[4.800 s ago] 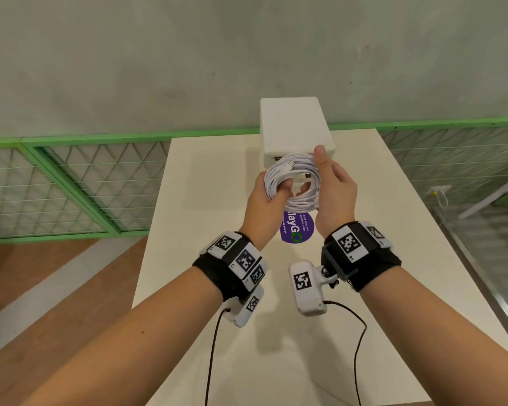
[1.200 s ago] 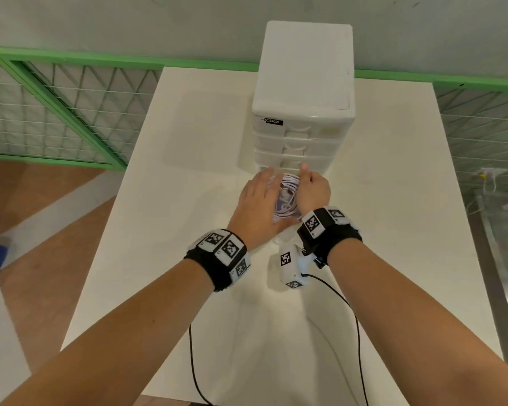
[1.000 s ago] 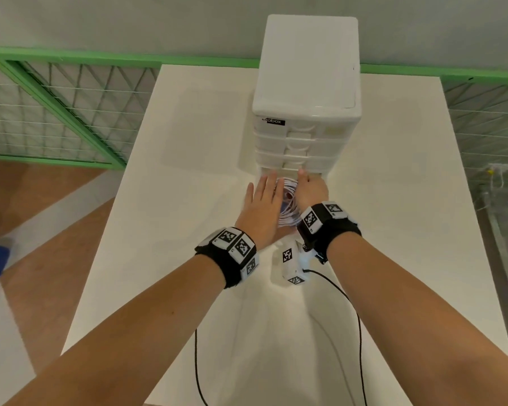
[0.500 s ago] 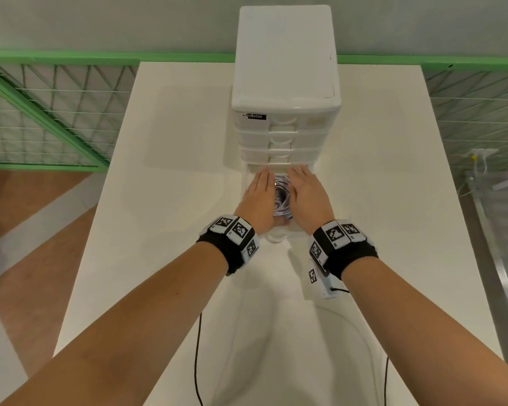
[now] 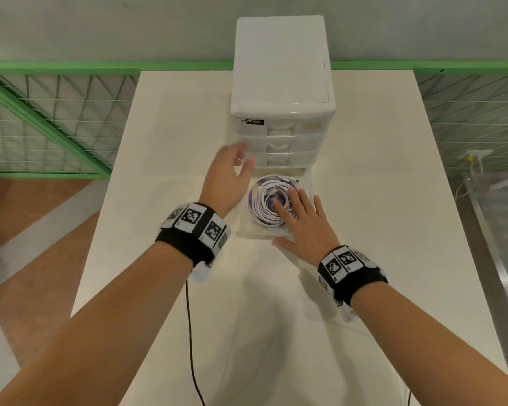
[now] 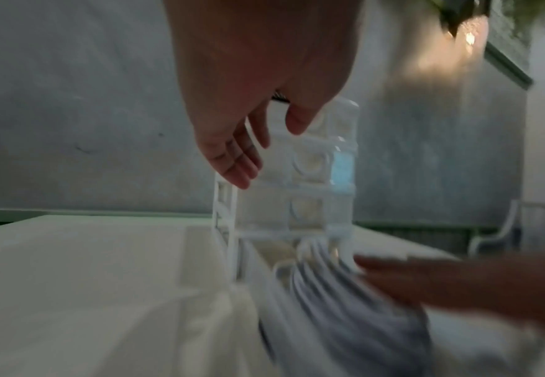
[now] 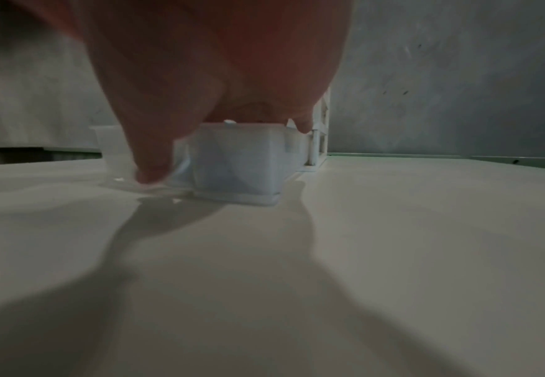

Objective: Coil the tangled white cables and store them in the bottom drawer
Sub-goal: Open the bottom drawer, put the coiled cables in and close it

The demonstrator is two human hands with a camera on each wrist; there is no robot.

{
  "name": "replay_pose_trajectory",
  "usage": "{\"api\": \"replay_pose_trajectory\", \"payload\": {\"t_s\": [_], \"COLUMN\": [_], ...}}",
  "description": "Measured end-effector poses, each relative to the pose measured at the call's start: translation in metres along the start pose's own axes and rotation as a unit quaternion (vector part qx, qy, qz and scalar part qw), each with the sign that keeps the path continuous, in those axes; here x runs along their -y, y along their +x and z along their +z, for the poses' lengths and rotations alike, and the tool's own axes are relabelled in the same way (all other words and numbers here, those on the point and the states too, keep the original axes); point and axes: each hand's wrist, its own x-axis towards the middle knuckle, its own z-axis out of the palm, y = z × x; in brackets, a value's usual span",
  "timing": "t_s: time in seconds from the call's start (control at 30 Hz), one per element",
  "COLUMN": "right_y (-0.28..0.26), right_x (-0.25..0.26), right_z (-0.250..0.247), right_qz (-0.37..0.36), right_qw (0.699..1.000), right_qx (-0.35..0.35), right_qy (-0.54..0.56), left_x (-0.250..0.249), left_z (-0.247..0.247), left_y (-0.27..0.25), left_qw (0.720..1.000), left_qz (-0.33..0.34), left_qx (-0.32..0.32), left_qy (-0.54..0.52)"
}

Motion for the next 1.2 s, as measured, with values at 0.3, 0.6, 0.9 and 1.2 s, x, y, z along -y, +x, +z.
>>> {"api": "replay_pose_trajectory", "payload": {"t_s": [0.3, 0.6, 0.9, 1.2], "right_y": [0.002, 0.018, 0.053, 0.041], "right_x": [0.008, 0.012, 0.006, 0.012], "right_z": [-0.009, -0.007, -0.03, -0.033], "right_qz": [-0.008, -0.021, 0.003, -0.016], "right_qw": [0.999, 0.997, 0.988, 0.996], "right_qx": [-0.04, 0.012, 0.093, -0.029], "right_qy": [-0.034, -0.075, -0.124, -0.077], "left_x": [-0.042, -0.031, -0.032, -0.036], "left_z": [-0.022, -0.016, -0.018, -0.018], "left_y": [0.057, 0.072, 0.072, 0.069], "left_qw": [0.987, 0.983, 0.985, 0.986], "left_qz": [-0.11, -0.084, -0.068, -0.069], "left_qx": [-0.035, 0.056, 0.061, 0.054], "left_qy": [-0.114, -0.153, -0.149, -0.14]}}
